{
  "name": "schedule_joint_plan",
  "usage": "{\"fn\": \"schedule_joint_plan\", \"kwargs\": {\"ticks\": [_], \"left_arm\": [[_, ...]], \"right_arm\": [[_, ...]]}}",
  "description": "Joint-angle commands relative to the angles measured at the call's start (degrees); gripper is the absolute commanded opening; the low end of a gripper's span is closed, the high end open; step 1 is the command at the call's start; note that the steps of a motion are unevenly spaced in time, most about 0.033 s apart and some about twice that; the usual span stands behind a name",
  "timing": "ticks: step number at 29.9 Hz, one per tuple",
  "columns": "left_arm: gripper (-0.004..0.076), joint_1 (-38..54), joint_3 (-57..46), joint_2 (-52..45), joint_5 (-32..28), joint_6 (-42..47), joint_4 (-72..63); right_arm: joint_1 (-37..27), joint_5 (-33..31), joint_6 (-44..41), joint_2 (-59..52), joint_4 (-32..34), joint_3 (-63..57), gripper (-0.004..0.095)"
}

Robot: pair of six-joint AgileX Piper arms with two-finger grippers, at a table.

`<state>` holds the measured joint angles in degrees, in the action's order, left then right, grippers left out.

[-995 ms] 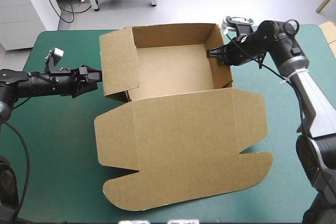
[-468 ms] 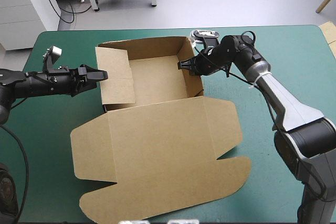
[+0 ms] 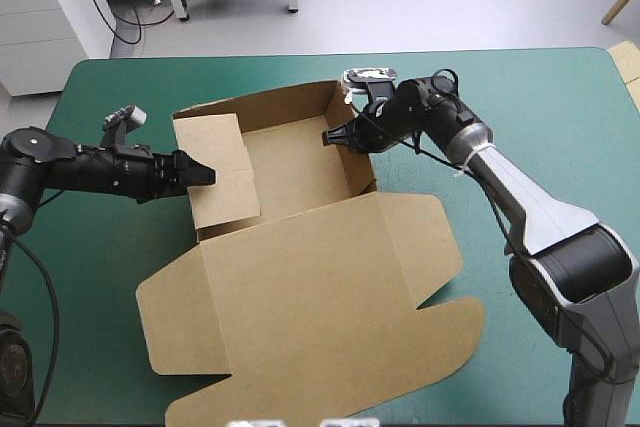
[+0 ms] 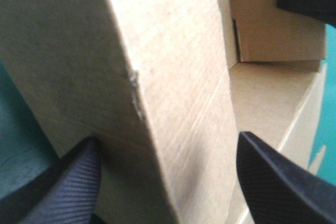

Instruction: Fold the box

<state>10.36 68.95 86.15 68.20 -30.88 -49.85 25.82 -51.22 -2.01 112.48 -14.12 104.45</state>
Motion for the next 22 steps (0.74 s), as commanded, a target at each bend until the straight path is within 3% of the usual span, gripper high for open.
{"fn": "schedule_joint_plan", "kwargs": {"ticks": [1, 6, 12, 17, 22], "left_arm": [[0.0438, -1.79, 1.35, -2.13, -0.41, 4.09, 1.10], [0.0318, -5.32, 1.35, -2.13, -3.69, 11.38, 10.52], [0.0299, -9.64, 1.35, -2.13, -9.86, 22.37, 19.86], [0.0258, -11.42, 1.35, -2.13, -11.38, 31.43, 25.87], [0.0111, -11.82, 1.35, -2.13, -11.16, 34.08, 26.17]], "right_arm": [[2.76, 3.21, -1.28, -3.44, -3.32, 1.84, -0.0019], [4.36, 3.53, -3.52, -3.01, -1.84, 1.84, -0.0019], [4.67, 2.83, -3.62, -3.01, -1.73, 1.84, -0.0020], [4.67, 0.94, -4.27, -3.01, -2.24, 1.84, -0.0019], [4.67, -1.59, -4.36, -3.01, -2.22, 1.84, -0.0020]]}}
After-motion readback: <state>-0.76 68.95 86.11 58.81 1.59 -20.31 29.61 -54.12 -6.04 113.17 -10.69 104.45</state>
